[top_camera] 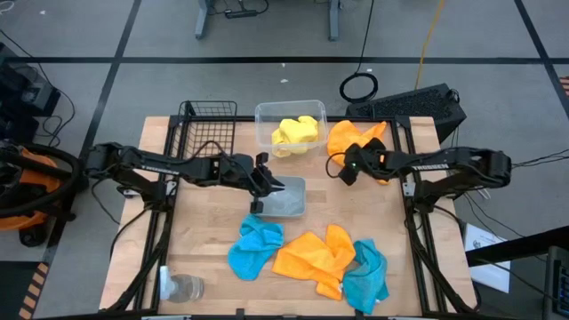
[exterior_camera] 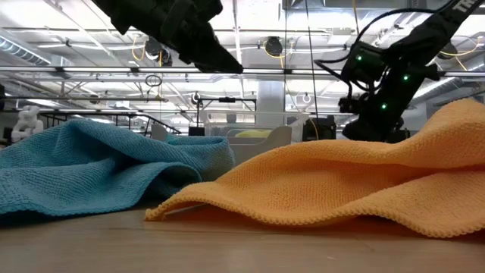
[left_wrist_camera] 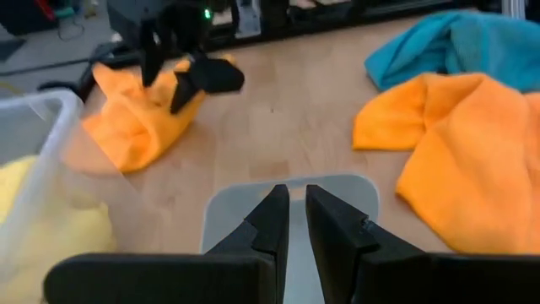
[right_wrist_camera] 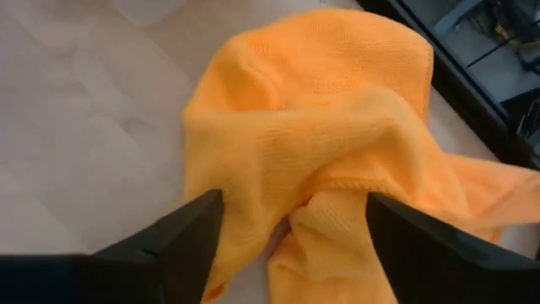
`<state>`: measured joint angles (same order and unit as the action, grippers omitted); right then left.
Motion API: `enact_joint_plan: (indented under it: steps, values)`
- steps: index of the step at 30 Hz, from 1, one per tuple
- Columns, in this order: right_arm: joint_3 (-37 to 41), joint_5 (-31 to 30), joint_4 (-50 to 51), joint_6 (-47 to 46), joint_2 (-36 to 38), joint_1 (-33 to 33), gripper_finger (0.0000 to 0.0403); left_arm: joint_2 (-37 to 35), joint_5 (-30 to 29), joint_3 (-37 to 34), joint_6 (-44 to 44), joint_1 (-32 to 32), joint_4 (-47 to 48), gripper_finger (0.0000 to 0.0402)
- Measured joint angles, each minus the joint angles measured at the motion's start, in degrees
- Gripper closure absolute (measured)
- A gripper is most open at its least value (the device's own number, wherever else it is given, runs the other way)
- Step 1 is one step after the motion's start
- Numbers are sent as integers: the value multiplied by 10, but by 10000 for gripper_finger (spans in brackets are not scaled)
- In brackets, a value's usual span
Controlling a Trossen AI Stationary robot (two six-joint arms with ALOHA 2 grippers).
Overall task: Sort microfiber towel by color & place in baskets
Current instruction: Put the top orange microfiber cloth into the gray bin
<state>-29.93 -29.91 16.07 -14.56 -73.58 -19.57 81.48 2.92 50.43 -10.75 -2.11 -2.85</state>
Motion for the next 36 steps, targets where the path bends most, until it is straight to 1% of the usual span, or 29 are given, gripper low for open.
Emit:
enact_joint_plan:
  steps: [2, 5, 6, 10, 12, 16, 20, 23, 25, 28, 31, 32, 33, 36]
  values:
    - [0, 1, -11, 24, -11, -12, 111, 2, 0, -1, 9, 0, 7, 350]
    - [0, 3, -21, 57, -20, -36, 108, 1, 0, -1, 15, 0, 4, 350]
    - [0, 10, -30, 68, -22, -44, 108, 1, 0, -1, 15, 1, 3, 350]
    - [0, 74, -74, 99, -23, -78, 108, 1, 0, -1, 15, 8, 2, 350]
    - [0, 78, -80, 109, -25, -90, 108, 1, 0, -1, 15, 13, 3, 350]
    - [3, 81, -79, 116, -45, -118, 110, 1, 0, -1, 15, 23, 3, 350]
    - [16, 140, -89, 85, -81, -145, 129, 1, 0, -1, 14, 29, 3, 350]
    - [24, 148, -107, 60, -109, -150, 161, 1, 0, -1, 14, 29, 3, 350]
    - [30, 148, -129, 50, -120, -149, 194, 1, 0, -1, 14, 29, 3, 350]
    - [38, 151, -144, 41, -122, -140, 265, 1, 0, -1, 14, 29, 3, 350]
    - [42, 144, -129, 35, -109, -124, 353, 1, 0, -1, 14, 29, 3, 350]
    - [43, 143, -125, 35, -102, -118, 375, 1, -1, -1, 14, 29, 3, 350]
    - [43, 142, -119, 30, -93, -110, 386, 1, -1, -1, 14, 29, 3, 350]
    - [46, 149, -86, -12, -55, -84, 384, 1, -1, -1, 13, 29, 3, 350]
